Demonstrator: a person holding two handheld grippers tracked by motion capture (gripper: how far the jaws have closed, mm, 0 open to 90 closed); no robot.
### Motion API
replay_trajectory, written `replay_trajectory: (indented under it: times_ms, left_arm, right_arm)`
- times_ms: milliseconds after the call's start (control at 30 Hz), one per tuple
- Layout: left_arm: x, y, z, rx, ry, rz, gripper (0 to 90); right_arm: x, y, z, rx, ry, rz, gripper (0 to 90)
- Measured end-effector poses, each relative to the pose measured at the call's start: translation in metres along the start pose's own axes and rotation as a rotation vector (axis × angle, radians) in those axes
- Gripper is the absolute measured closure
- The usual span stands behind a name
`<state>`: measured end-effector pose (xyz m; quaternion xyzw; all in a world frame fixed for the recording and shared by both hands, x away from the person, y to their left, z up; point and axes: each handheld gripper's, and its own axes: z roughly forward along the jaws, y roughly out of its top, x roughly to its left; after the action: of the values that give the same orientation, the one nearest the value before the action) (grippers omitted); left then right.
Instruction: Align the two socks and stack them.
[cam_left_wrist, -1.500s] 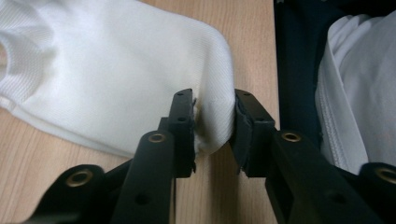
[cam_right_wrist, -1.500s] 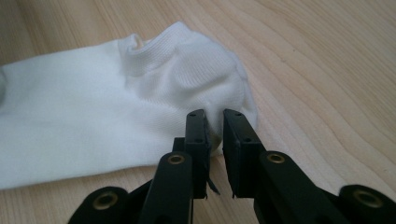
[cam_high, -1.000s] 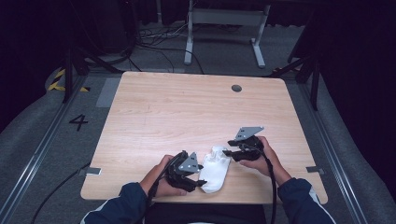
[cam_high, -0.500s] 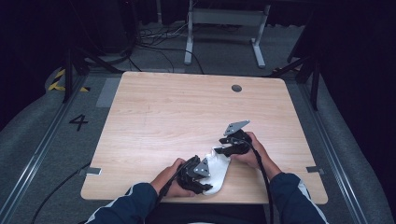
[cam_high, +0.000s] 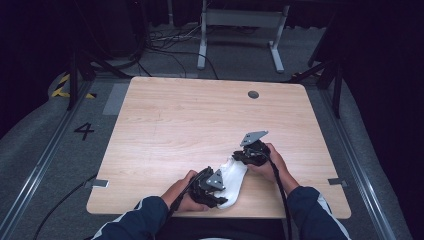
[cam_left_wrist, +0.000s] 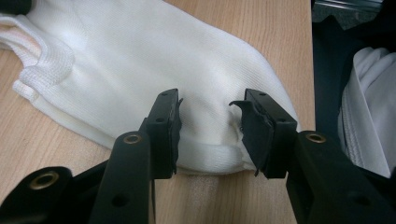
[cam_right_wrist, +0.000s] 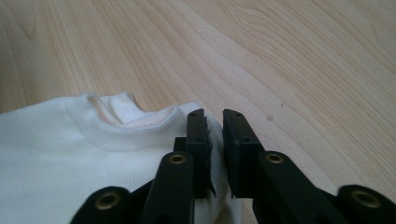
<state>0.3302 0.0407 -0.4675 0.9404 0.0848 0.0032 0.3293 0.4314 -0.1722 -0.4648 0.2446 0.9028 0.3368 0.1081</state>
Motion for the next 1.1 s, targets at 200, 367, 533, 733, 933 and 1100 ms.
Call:
replay_trajectory:
  times_ms: [200,367,533,733,933,1100]
  left_arm:
    - [-0.001,0.0,0.0,-0.003,0.005,-0.002,57.6]
    - [-0.002,0.0,0.0,-0.001,0.017,-0.004,57.6]
    - [-0.003,0.001,0.0,0.01,0.018,-0.007,57.6]
    - [-0.003,0.001,0.0,0.003,0.022,-0.01,57.6]
    - [-0.006,0.003,0.003,-0.014,0.014,-0.014,56.7]
    - [-0.009,0.01,0.003,-0.014,0.03,-0.006,47.3]
  right_arm:
    - [-0.001,-0.001,-0.003,-0.02,-0.02,0.01,63.5]
    - [0.003,-0.007,-0.024,0.013,-0.004,-0.017,45.8]
    - [0.0,-0.02,-0.032,0.065,0.021,0.01,40.0]
    - [-0.002,-0.025,-0.023,0.096,0.042,0.047,40.5]
    - [-0.002,-0.024,-0.023,0.078,0.081,0.043,59.4]
    - [0.0,-0.023,-0.021,0.061,0.1,0.031,70.8]
